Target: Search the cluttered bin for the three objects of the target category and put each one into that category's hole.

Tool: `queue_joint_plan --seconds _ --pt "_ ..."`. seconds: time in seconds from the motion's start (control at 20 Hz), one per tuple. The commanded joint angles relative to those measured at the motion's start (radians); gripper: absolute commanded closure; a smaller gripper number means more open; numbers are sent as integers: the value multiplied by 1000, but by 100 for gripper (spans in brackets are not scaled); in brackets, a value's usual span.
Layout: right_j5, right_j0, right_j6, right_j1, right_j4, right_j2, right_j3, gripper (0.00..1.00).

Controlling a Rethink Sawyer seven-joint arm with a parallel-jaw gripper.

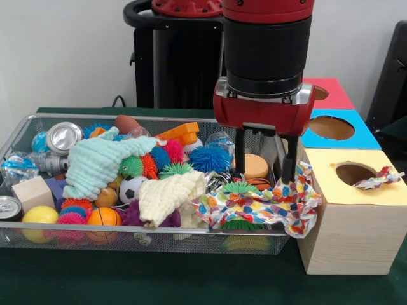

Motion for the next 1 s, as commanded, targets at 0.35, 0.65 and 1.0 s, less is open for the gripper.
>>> queue_joint_plan --seconds 0.35,0.65,1.0 --pt "-49 -33 -99 12 -46 51 102 0" --pt "-105 -47 -97 24 -56 54 128 0" --pt "-161 -58 -86 84 -73 53 100 0"
